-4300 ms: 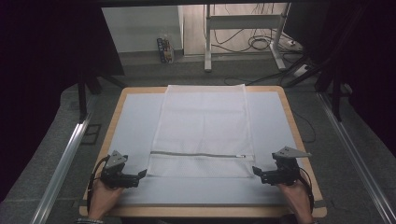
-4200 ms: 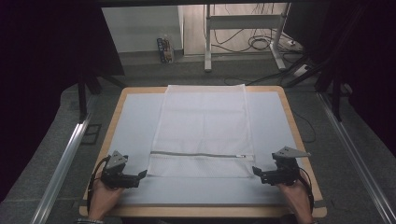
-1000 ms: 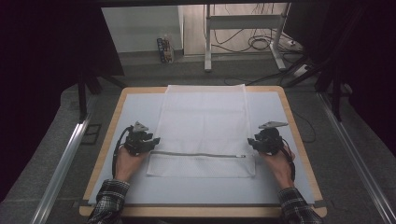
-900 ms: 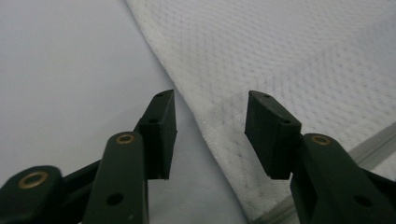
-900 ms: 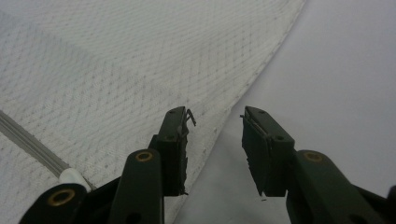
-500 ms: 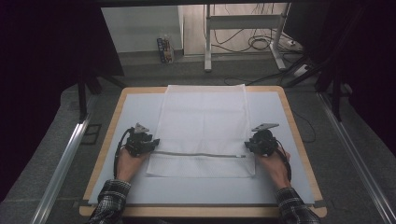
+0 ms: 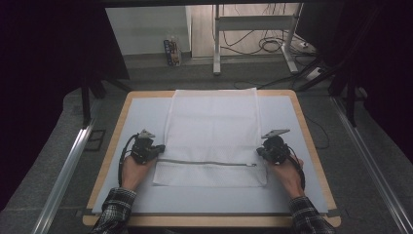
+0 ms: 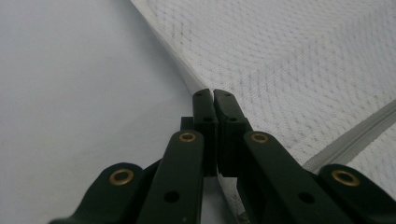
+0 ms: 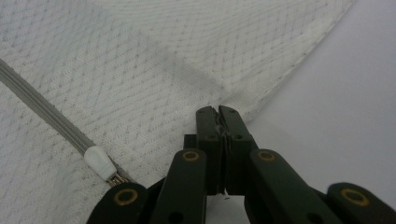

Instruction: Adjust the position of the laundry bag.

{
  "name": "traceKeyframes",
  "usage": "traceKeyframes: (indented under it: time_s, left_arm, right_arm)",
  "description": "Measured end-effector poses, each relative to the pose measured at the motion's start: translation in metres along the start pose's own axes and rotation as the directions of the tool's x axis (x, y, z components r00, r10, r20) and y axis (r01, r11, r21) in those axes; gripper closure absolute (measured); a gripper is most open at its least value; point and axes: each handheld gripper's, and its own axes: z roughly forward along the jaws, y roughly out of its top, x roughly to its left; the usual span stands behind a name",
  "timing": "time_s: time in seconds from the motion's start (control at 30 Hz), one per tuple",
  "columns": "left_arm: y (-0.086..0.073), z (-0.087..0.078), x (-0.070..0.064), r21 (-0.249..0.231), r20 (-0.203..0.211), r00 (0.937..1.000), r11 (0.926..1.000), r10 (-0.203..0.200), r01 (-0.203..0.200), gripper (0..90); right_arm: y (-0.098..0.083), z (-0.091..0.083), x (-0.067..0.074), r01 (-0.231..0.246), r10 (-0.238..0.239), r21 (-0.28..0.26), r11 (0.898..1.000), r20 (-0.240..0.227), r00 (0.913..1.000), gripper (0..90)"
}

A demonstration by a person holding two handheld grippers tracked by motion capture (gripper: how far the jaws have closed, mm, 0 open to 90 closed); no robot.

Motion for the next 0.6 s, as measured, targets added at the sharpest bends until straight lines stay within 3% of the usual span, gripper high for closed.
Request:
traceKeyframes:
  time_s: [0.23,0.6]
  left_arm:
    - [-0.005,-0.013,-0.009,0.026,0.002,0.9988,0.9985,0.049,-0.049,88.8]
    - [-0.019,-0.029,-0.017,0.023,0.048,0.9974,0.9983,0.053,-0.054,88.5]
  right_arm:
    - [-0.005,-0.010,0.005,0.021,-0.022,-0.009,1.000,-0.020,0.9996,86.9]
    - [-0.016,-0.025,0.014,0.027,-0.028,-0.015,1.000,-0.051,0.9983,86.9]
